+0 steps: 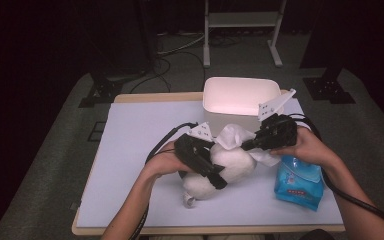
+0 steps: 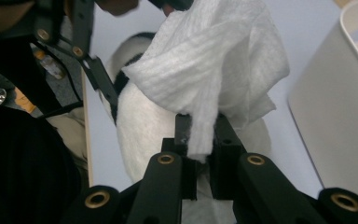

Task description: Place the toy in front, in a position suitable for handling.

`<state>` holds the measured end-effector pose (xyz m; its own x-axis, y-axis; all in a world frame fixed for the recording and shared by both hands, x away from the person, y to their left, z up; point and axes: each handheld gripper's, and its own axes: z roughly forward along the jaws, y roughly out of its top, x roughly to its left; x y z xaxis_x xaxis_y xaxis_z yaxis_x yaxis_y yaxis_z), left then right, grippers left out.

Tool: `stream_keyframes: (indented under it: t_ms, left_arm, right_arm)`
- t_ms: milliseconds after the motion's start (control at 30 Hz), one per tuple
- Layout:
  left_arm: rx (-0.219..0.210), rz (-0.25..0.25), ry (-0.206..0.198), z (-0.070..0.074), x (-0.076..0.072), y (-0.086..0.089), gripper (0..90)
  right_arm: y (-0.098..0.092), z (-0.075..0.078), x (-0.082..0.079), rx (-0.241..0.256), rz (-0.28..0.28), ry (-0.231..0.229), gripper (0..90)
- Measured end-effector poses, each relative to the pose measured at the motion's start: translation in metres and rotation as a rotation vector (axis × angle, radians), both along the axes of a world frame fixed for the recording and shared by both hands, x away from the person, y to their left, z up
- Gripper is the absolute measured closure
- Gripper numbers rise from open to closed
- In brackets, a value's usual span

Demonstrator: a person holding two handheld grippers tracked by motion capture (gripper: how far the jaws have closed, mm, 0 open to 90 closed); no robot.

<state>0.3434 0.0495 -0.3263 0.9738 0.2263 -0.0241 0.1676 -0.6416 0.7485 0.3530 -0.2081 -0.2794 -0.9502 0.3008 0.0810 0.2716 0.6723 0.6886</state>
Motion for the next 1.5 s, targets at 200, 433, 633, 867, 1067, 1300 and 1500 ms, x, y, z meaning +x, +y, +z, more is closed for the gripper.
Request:
stream_keyframes:
  t_ms: [200, 433, 633, 867, 1067, 1300, 1500]
  left_arm:
    - [0.01, 0.004, -0.007, 0.0, -0.003, 0.008, 16.7]
    - [0.063, 0.027, -0.013, -0.003, -0.006, 0.014, 14.2]
    - [0.059, 0.033, 0.015, -0.011, -0.004, 0.018, 15.8]
    - [0.042, 0.027, 0.019, -0.013, -0.003, 0.014, 20.4]
    - [0.026, 0.015, 0.02, -0.014, -0.003, 0.012, 21.5]
    - [0.027, -0.006, 0.014, -0.014, -0.003, 0.002, 21.5]
    - [0.023, 0.013, 0.009, -0.011, -0.004, 0.004, 20.2]
  right_arm:
    - [-0.017, -0.015, 0.004, 0.005, -0.037, 0.031, 83.2]
    - [-0.033, -0.031, 0.006, -0.012, -0.092, 0.059, 83.2]
    - [-0.043, -0.043, 0.008, -0.023, -0.117, 0.087, 83.2]
    - [-0.046, -0.038, 0.004, -0.032, -0.107, 0.069, 83.0]
    - [-0.034, -0.027, 0.004, -0.027, -0.064, 0.048, 83.0]
    - [0.003, -0.029, 0.008, -0.102, -0.002, 0.047, 82.9]
    - [0.011, -0.033, 0.011, -0.108, 0.011, 0.044, 82.8]
